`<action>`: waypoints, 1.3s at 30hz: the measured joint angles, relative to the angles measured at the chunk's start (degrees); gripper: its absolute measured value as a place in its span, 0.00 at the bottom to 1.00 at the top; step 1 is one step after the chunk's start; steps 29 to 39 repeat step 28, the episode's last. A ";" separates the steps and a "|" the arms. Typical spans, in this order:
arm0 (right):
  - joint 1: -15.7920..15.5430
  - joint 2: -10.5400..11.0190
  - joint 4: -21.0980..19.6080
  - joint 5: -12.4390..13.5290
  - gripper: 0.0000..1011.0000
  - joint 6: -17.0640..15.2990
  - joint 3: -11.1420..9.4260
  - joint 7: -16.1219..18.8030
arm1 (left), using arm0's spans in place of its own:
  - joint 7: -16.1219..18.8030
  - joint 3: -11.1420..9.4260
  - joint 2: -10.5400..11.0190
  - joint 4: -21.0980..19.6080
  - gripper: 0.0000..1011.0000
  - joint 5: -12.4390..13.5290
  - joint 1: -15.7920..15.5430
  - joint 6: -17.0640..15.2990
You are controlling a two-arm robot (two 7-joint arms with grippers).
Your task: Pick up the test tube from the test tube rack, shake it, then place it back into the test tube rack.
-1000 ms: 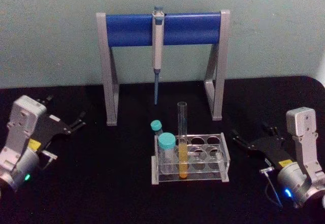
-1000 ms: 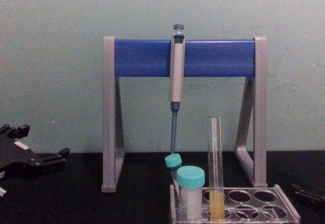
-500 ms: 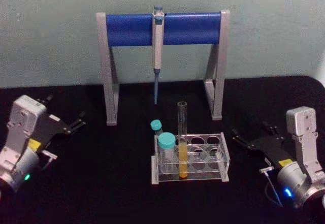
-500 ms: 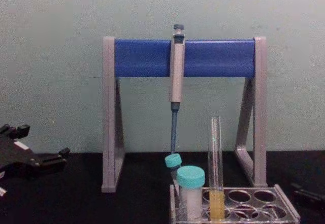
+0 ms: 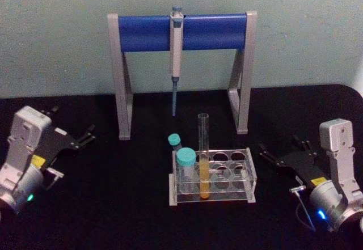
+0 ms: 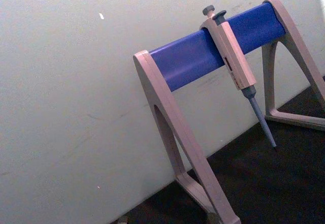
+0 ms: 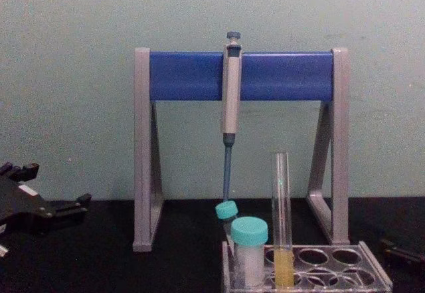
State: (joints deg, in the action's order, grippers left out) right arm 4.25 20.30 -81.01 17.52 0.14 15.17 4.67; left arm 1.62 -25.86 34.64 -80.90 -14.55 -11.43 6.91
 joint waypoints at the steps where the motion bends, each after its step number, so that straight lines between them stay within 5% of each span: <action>1: 0.00 0.00 0.00 0.00 0.99 0.01 0.00 0.00 | 0.00 0.00 0.00 0.00 0.99 0.00 0.00 0.00; 39: 0.00 0.00 -0.01 0.08 0.99 0.03 0.00 0.00 | 0.00 0.00 0.00 0.00 0.99 0.00 0.00 0.00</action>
